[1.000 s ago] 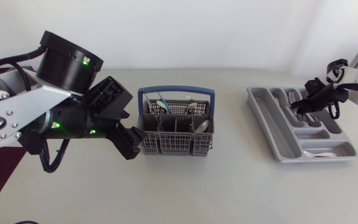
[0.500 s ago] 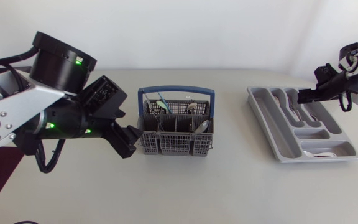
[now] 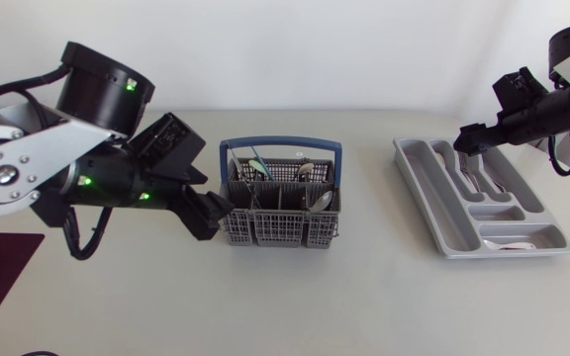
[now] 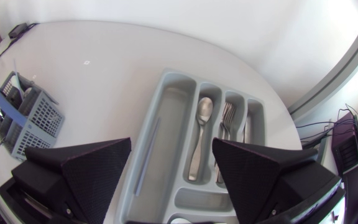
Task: Sort the cutlery from the basket into the organizer compartments.
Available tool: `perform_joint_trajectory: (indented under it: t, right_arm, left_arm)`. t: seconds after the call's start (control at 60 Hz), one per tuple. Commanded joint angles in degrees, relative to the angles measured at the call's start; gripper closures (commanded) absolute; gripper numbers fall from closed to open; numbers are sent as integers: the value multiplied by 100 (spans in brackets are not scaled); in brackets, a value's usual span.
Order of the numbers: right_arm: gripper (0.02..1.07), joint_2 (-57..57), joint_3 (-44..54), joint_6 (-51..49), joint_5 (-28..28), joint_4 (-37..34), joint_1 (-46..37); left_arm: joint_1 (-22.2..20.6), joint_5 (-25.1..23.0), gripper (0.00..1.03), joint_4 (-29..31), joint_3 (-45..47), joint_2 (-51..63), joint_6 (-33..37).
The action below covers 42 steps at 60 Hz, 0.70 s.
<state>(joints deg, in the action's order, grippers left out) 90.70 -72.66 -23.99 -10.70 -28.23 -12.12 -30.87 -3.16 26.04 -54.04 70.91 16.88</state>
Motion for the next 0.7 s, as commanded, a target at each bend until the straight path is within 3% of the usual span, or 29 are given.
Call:
perform_joint_trajectory:
  t: [0.0, 0.217, 0.417, 0.683]
  right_arm:
    - [12, -377, 332, 245, -20, -51, 236]
    - [12, -948, 613, 492, 6, -289, 720]
    - [12, -1282, 842, 623, 42, -385, 1054]
    - [12, -1493, 1123, 711, 86, -350, 1265]
  left_arm:
    - [-6, -27, 19, 59, -397, 397, -282]
    - [20, -1, 23, 156, -871, 1267, -924]
    - [55, 369, 26, 191, -1214, 1759, -1381]
    - [37, 430, 36, 85, -1592, 2128, -1741]
